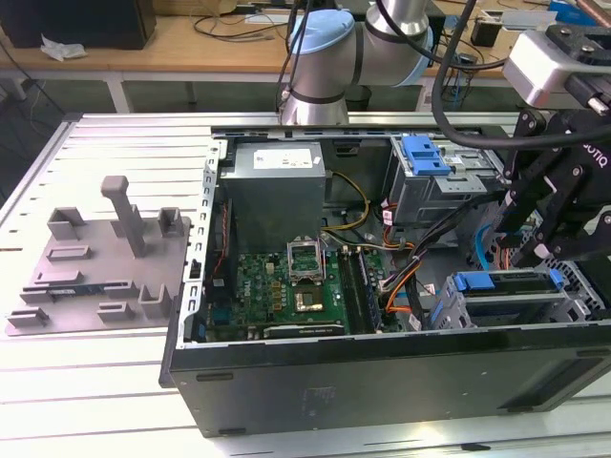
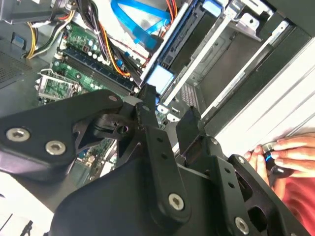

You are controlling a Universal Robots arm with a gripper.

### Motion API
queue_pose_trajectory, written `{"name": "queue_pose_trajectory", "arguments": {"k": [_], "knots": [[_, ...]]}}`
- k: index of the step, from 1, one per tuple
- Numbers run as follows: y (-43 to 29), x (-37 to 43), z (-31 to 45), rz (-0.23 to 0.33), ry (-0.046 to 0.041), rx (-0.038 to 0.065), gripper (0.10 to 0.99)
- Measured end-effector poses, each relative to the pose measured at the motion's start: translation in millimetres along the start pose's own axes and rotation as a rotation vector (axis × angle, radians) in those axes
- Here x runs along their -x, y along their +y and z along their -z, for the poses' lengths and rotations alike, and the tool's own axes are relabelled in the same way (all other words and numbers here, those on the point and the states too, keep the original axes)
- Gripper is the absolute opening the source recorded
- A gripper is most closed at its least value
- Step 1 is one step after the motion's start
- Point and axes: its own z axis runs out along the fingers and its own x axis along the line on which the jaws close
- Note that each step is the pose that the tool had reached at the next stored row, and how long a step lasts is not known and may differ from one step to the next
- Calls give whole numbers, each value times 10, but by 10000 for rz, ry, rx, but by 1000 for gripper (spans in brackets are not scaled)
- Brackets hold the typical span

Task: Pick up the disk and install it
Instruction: 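Insert the disk into the insertion slot, then insert the first disk wire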

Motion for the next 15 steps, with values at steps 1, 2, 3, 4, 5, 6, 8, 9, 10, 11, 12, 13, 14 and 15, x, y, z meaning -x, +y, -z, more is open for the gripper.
{"name": "queue_pose_trajectory", "arguments": {"k": [1,2,3,4,5,6,8,9,10,11,12,13,14,15], "knots": [[0,0,-1,0,-1,0,443],[0,0,0,0,0,0,443],[0,0,-1,0,-1,0,443],[0,0,-1,1,-2,0,443],[0,0,-1,1,-1,1,443],[0,0,-1,4,-1,1,443],[0,0,0,8,0,1,443],[0,0,-1,9,-1,1,443],[0,0,-1,9,-1,1,443],[0,0,-1,9,-1,1,443],[0,0,-1,9,-1,1,443],[0,0,-1,10,-1,1,443],[0,0,-1,10,-1,1,443],[0,0,-1,11,-1,1,443]]}}
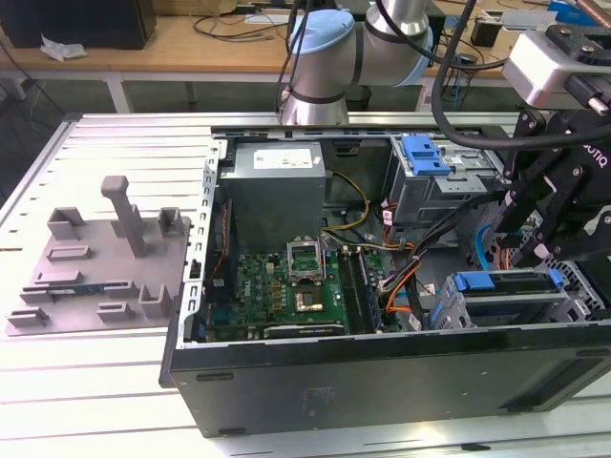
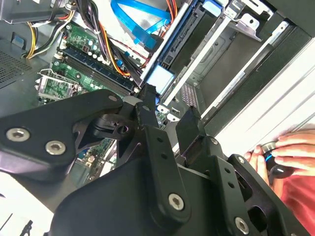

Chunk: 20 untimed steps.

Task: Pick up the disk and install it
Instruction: 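Insert the first disk wire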

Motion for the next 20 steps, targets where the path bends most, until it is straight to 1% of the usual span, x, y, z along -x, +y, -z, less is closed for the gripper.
{"name": "queue_pose_trajectory", "arguments": {"k": [2,3,4,5,6,7,9,10,11,12,13,14,16,17,18,19,20], "knots": [[0,1,-2,1,6,0,443],[0,5,-2,0,31,1,443],[0,17,-2,-4,89,3,443],[-1,44,-3,-13,250,7,443],[-2,75,-4,-22,385,11,443],[-3,121,-8,-32,551,15,443],[-5,179,-11,-43,741,20,443],[-7,227,-13,-51,881,24,443],[-8,292,-16,-60,1027,28,443],[-10,353,-21,-66,1129,30,443],[-12,401,-22,-71,1205,32,443],[-13,435,-25,-73,1253,34,443],[-15,519,-30,-81,1380,37,443],[-17,583,-33,-87,1481,40,443],[-19,622,-36,-92,1560,42,443],[-21,688,-39,-103,1748,47,443],[-23,729,-42,-112,1900,51,443]]}}
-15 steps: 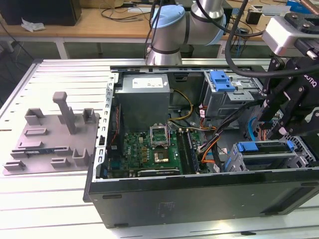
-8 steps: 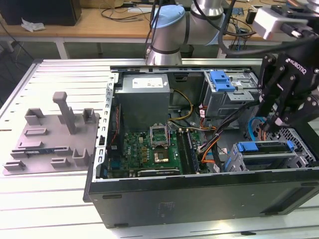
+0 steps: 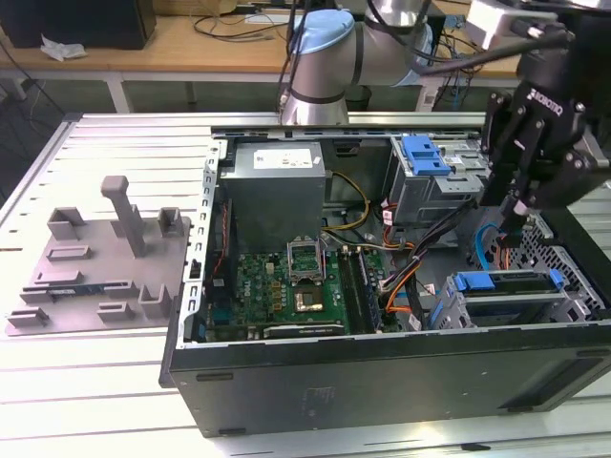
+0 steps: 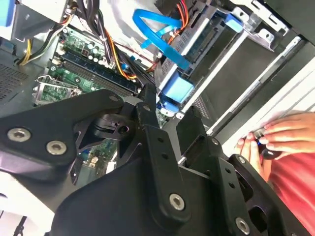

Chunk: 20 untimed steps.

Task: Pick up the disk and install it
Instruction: 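Insert the first disk wire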

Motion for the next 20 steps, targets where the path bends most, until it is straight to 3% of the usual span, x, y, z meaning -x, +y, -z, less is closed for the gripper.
{"name": "queue_pose_trajectory", "arguments": {"k": [2,3,4,5,7,10,12,18,20], "knots": [[-10,306,42,-70,1197,39,443],[-12,360,49,-82,1390,45,443],[-14,431,58,-96,1639,52,443],[-16,465,63,-103,1764,56,443],[-21,616,83,-134,2270,71,443],[-24,735,100,-155,2640,81,443],[-26,808,108,-166,2829,87,443],[-26,810,109,-167,2836,87,443],[-64,810,112,-150,2835,146,443]]}}
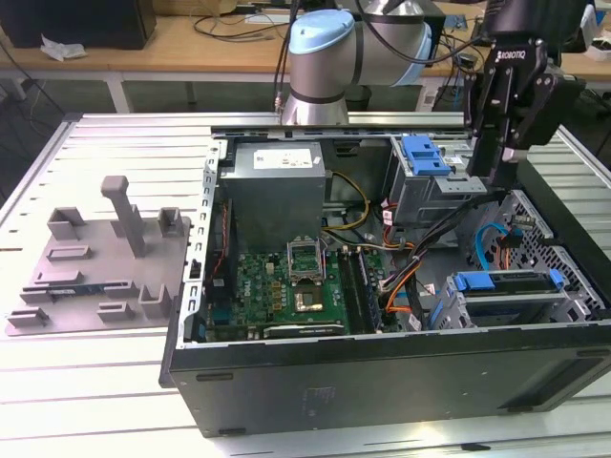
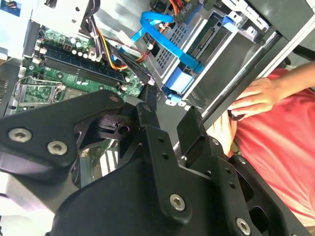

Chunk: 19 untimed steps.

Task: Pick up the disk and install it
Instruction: 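Insert the first disk wire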

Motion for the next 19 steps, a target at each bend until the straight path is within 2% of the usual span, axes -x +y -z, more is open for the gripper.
{"name": "queue_pose_trajectory", "arguments": {"k": [1,3,6,9,10,11,14,15,17,19], "knots": [[-31,-1,2,27,-2,59,443],[-136,-3,8,151,-28,335,443],[-238,-7,12,298,-87,656,443],[-348,-10,13,460,-176,1004,443],[-378,-11,13,503,-207,1091,443],[-427,-13,12,563,-268,1210,443],[-438,3,-39,343,-302,1249,443],[-439,4,-41,261,-304,1218,443],[-448,6,-46,172,-262,1085,443],[-452,6,-48,152,-248,1044,443]]}}
